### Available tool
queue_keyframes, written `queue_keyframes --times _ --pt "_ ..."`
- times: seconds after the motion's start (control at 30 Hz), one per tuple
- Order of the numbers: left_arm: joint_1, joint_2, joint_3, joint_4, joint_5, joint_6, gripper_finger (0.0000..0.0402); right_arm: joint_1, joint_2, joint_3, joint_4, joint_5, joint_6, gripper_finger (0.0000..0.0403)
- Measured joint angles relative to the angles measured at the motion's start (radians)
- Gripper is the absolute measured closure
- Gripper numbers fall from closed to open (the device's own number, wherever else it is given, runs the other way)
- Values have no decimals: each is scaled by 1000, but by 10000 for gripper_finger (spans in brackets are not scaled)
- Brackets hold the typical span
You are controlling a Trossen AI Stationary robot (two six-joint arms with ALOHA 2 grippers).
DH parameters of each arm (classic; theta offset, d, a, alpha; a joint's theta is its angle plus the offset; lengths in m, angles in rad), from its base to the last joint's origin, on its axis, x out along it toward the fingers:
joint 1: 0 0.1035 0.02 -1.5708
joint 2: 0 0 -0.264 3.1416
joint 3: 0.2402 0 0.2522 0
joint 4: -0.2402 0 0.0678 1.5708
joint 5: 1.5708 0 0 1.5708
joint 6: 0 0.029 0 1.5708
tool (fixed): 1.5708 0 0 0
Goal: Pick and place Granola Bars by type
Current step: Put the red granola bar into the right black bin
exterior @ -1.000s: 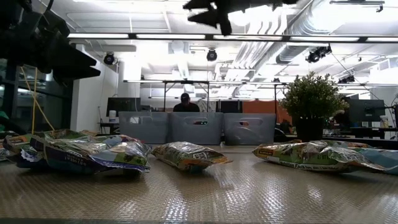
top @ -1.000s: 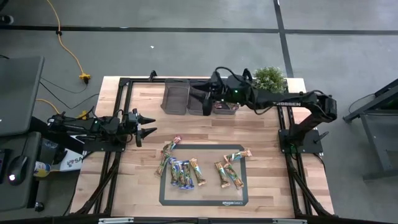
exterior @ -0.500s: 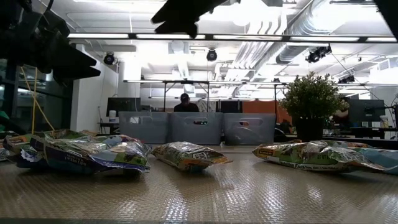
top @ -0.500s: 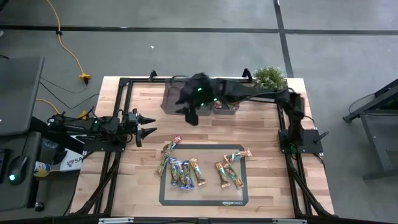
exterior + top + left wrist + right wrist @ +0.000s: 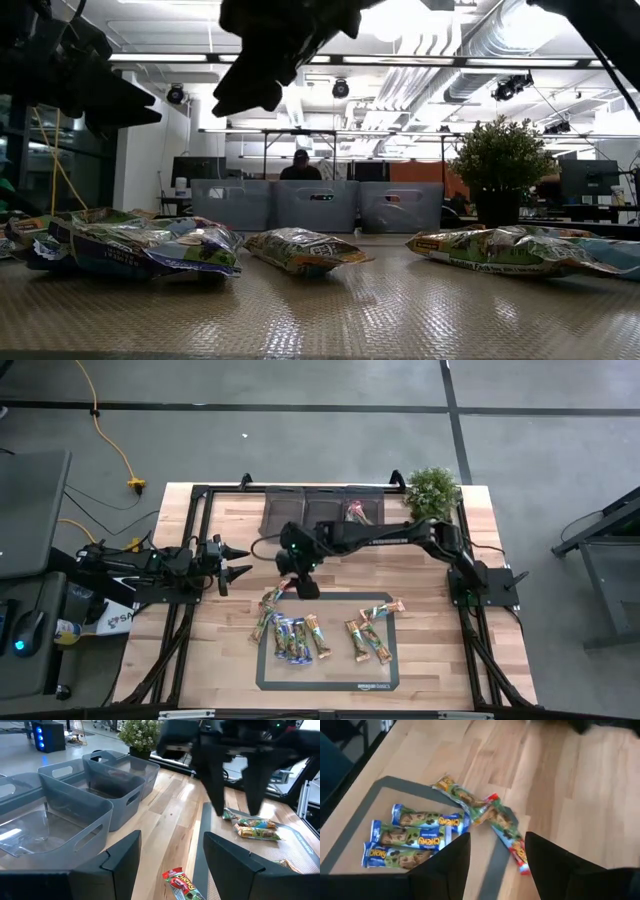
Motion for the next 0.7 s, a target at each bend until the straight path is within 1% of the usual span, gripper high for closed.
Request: queue_keyframes --times 0.13,0.3,0.47,0.7 --pt "0 0 0 0 0 0 190 35 0 0 13 74 -20 229" --pt "0 0 0 0 0 0 190 61 3 32 29 128 -20 229" --pt "0 0 0 0 0 0 190 69 9 47 27 146 -46 232" --pt "0 0 0 0 0 0 190 70 12 47 32 169 -179 235"
